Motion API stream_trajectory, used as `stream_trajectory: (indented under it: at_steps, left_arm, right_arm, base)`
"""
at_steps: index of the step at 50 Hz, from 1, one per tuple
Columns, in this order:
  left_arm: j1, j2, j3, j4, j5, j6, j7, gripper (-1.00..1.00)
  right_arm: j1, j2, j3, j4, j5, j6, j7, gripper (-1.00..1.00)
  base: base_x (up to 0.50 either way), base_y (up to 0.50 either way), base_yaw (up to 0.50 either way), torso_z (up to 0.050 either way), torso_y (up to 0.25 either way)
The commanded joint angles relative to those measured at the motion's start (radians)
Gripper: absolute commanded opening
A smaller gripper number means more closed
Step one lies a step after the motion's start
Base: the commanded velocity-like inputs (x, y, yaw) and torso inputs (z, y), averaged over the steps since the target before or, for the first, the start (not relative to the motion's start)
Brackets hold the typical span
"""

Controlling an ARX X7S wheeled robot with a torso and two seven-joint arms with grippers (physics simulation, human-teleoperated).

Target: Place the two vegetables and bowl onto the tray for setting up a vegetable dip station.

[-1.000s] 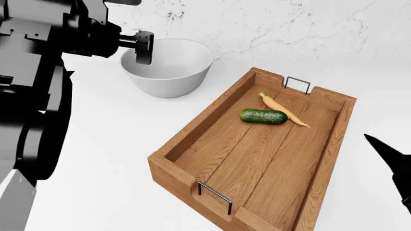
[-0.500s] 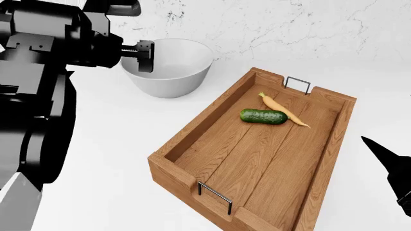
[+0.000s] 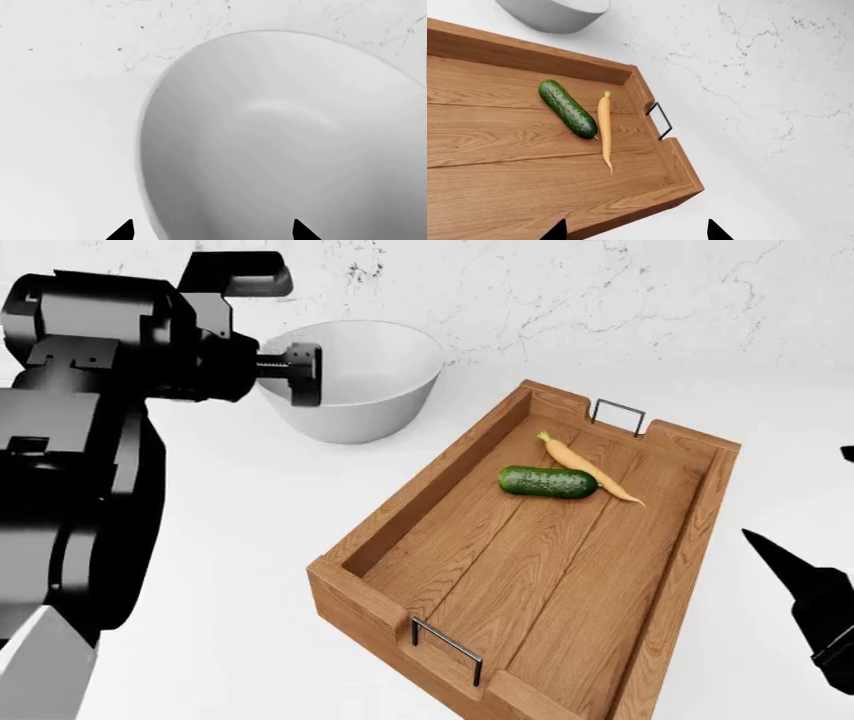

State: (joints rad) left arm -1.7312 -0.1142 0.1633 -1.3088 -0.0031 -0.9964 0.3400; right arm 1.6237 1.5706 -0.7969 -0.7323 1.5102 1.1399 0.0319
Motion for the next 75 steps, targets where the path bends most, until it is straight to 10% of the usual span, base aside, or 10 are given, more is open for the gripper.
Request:
stream_trajectory:
  at_steps: [1,25,26,75]
  left_arm:
    - [0.022,0.004,-0.015,0.0,0.002,0.007,0.0,1.0]
    - [0.039,0.008,-0.03,0.0,0.001,0.014,-0.012,1.0]
    - [0.038,0.007,-0.036,0.0,0.0,0.014,-0.018,-1.0]
    - [-0.211,0.003,-0.165,0.0,0.002,0.035,0.073,-1.0]
  right_arm:
    - [-0.019,0.0,-0.008,0.003,-0.012,-0.01,0.002,1.0]
    - [-0.024,0.0,0.01,0.008,0.02,0.003,0.032,1.0]
    - [-0.024,0.0,0.011,0.008,0.024,0.003,0.036,1.0]
    - [0.048,0.0,0.13,-0.013,0.197,0.094,0.107,1.0]
  base:
    - [0.0,0.0,0.0,0.0,0.0]
    - [0.0,0.0,0.0,0.0,0.0]
    - [0.0,0.0,0.0,0.0,0.0]
    - [0.0,0.0,0.0,0.0,0.0]
